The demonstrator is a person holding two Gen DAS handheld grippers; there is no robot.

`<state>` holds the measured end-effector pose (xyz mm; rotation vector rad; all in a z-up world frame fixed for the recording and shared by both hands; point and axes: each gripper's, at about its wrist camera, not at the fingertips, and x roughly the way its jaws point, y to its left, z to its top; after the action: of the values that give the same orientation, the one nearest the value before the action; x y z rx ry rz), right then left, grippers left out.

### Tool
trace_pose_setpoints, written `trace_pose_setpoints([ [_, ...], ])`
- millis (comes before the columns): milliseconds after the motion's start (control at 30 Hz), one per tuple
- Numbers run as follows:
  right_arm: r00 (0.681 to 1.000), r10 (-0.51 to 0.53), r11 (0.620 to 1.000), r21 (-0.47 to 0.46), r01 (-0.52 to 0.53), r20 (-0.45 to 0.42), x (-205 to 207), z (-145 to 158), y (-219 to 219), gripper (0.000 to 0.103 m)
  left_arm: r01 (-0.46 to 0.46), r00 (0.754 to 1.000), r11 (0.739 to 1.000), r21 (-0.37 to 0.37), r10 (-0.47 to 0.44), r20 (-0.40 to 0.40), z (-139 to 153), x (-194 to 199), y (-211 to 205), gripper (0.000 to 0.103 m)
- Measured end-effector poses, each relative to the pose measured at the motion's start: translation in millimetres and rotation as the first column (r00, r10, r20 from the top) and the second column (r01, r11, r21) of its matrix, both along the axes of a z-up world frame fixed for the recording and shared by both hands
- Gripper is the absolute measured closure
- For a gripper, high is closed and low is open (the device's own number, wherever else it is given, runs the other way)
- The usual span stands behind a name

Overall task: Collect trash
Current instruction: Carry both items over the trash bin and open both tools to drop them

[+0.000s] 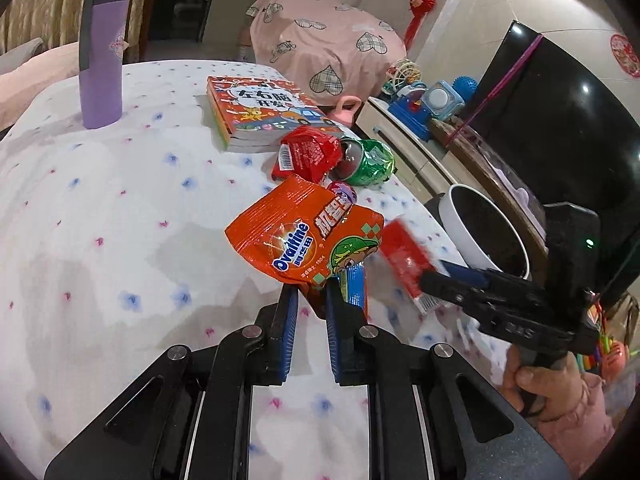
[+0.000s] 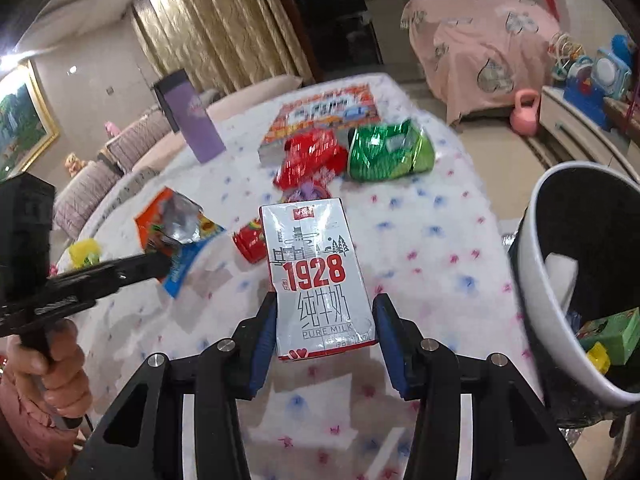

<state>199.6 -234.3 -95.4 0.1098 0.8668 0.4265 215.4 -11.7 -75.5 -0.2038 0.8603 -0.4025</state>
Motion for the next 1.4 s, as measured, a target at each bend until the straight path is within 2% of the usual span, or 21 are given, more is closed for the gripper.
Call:
trace_pose_setpoints([
  [267, 0.999, 0.037, 0.999, -0.027, -0.038, -0.025, 18.0, -8.5, 19.7, 0.053, 0.004, 1.000, 1.000, 0.006, -0.004, 0.001, 3.5, -9.5, -1.8, 0.090],
  [467, 1.000, 0.011, 0.999, -0.037, -0.010, 0.004, 6.8, -5.8, 14.5, 0.056, 0.043, 0.999, 0.999, 0.017, -0.043, 0.014, 8.6, -13.8, -19.0, 0.090],
  [767, 0.988, -0.132, 0.988, 0.097, 0.124, 0.084, -35.6, 33.2, -57.1, 0.056, 0.154, 0.987, 0.988, 0.021, -0.154, 0.041, 22.5, -16.6, -73.8, 0.090],
  [1067, 0.953, -0.276, 0.958, 0.112, 0.263, 0.123, -61.9, 52.7, -125.4, 0.056, 0.263, 0.961, 0.964, 0.048, -0.266, 0.073, 37.9, -17.0, -137.8, 0.090],
  [1400, 0.924, -0.363, 0.929, 0.127, 0.348, 0.121, -61.7, 55.6, -176.6, 0.056, 0.346, 0.934, 0.935, 0.084, -0.351, 0.068, 44.7, -2.9, -200.1, 0.090],
])
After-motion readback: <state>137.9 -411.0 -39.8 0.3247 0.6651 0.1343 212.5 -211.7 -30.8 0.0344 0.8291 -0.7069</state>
